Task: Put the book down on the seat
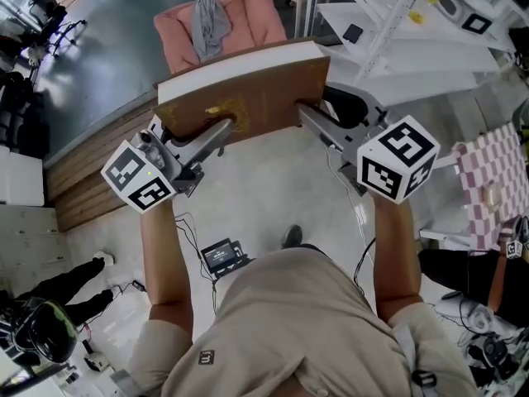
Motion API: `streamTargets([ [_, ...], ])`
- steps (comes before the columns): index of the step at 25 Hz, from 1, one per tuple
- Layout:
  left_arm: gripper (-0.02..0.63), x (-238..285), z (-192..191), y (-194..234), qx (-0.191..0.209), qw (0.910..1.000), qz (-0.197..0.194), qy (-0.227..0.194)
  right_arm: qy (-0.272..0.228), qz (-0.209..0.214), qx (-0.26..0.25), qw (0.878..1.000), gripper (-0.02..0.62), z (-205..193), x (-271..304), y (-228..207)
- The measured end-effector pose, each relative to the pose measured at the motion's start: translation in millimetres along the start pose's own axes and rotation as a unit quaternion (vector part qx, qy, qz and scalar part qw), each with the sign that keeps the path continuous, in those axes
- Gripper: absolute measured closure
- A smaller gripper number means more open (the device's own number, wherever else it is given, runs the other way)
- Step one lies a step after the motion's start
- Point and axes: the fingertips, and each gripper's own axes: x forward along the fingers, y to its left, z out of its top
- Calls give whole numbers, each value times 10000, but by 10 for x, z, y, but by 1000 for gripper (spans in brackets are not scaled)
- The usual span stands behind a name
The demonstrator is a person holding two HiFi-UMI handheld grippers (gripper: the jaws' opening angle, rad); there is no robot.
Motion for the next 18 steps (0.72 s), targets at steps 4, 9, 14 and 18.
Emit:
streamTargets([
  [4, 331, 457, 4, 141, -26, 10000, 30, 68, 12, 46, 66, 10000, 437, 49, -29, -475],
  [9, 331, 765, -39, 224, -48, 9999, -31, 143, 11, -3, 135, 9999, 437, 26, -65, -776],
  [14, 330, 1000, -79, 424, -42, 9994, -269, 193, 40, -242, 229, 9994, 437, 6, 3, -1025],
  [18, 328, 1184, -167, 726, -136, 9982, -558, 152, 95, -555, 251, 9981, 437, -15, 169, -1257],
])
